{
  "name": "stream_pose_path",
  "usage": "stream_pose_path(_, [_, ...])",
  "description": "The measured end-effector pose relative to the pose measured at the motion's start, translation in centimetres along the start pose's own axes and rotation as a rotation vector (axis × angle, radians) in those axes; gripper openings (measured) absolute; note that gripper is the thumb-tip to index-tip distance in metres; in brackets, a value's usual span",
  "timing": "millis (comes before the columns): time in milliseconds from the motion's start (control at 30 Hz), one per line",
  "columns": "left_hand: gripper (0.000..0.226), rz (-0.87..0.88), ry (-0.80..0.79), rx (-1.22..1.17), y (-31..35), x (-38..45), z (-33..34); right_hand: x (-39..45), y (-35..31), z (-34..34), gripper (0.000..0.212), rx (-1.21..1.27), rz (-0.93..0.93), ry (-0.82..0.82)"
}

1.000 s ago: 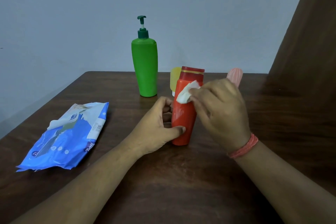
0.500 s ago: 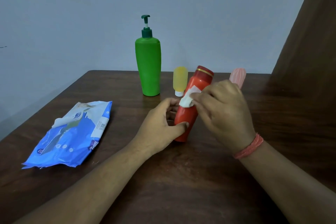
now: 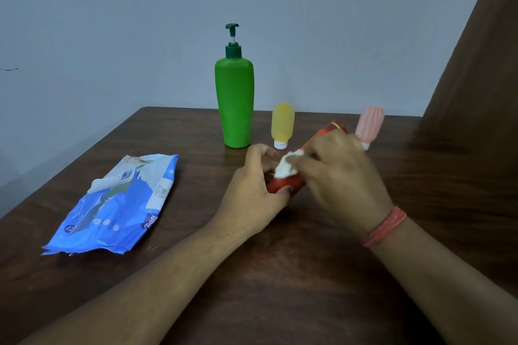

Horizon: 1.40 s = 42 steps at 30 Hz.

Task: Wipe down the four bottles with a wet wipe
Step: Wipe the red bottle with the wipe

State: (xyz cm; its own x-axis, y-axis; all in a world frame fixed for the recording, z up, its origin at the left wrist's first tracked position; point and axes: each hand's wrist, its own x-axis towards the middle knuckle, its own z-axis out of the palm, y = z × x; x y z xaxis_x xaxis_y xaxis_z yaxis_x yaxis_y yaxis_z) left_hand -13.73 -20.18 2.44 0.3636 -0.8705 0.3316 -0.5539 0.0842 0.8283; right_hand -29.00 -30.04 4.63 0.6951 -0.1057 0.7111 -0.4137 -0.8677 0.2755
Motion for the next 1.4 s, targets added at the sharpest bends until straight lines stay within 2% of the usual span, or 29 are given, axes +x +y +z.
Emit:
stream_pose_path(100, [0.062,0.003,-0.015,0.038,0.0,0.1,0.1,-0.4,1.7,-0.7,0.021,-0.088,0.189,0.039])
stream_pose_path(300, [0.059,0.035,0.026,0.036,-0.1,0.0,0.3,0.0,-0.8,0.4,0.023,0.065,-0.089,-0.056])
stream_pose_path(500, [0.058,0.017,-0.006,0.083,0.0,0.1,0.0,-0.8,3.1,-0.7,0.021,-0.079,0.253,0.063])
stream_pose_path(533, [0.058,0.02,-0.004,0.081,0.0,0.1,0.1,-0.8,2.9,-0.5,0.021,-0.051,0.23,0.067])
stream_pose_path(633, [0.055,0.032,0.026,0.051,0.0,0.2,0.2,-0.5,0.2,0.4,0.024,0.067,-0.011,0.007])
stream_pose_path(700, [0.054,0.027,0.044,0.033,-0.1,0.3,0.2,-0.1,-0.2,0.5,0.023,0.05,-0.044,-0.024])
stream_pose_path(833, [0.054,-0.001,0.034,0.042,-0.4,0.3,-0.1,-0.1,2.6,-0.4,0.019,-0.108,0.251,0.032])
stream_pose_path(900, [0.052,-0.038,0.05,-0.029,-0.6,0.5,0.0,-0.7,3.4,-0.7,0.017,-0.051,0.376,0.077])
stream_pose_path(967, [0.049,-0.101,0.071,-0.221,-0.9,0.8,0.2,-1.2,3.1,-0.2,0.017,0.112,0.413,0.098])
stream_pose_path(1067, [0.047,-0.2,0.061,-0.615,-1.3,1.2,0.2,-1.2,1.9,1.1,0.015,0.325,0.335,0.047])
stream_pose_path(1133, [0.046,-0.232,0.069,-0.792,-1.5,1.3,-0.2,-0.9,0.7,1.3,0.013,0.435,0.263,-0.01])
stream_pose_path(1267, [0.049,-0.252,0.102,-0.901,-1.6,1.6,-0.8,-0.8,-0.5,1.1,0.015,0.393,0.101,-0.151])
stream_pose_path(1400, [0.051,-0.245,0.068,-0.929,-1.4,1.5,-0.4,-0.8,-0.2,1.3,0.012,0.425,0.335,0.005])
